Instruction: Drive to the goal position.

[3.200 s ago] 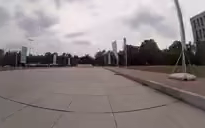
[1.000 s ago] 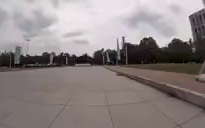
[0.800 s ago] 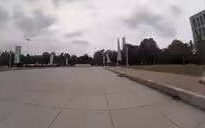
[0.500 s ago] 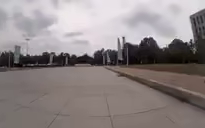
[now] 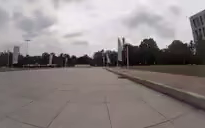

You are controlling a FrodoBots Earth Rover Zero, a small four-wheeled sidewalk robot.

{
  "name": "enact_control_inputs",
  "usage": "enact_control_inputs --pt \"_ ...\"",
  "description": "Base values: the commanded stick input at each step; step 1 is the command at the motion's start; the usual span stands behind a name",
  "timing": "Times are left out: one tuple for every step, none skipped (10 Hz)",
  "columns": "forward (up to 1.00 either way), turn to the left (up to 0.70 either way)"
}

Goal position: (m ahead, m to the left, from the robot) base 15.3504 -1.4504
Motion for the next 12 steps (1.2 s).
enact_control_inputs --pt "0.60 0.00" --pt "0.60 0.00" --pt "0.60 0.00" --pt "0.60 0.00" --pt "0.60 0.00" --pt "0.60 0.00" --pt "0.60 0.00" --pt "0.60 0.00" --pt "0.60 0.00" --pt "0.60 0.00" --pt "0.60 0.00" --pt "0.60 0.00"
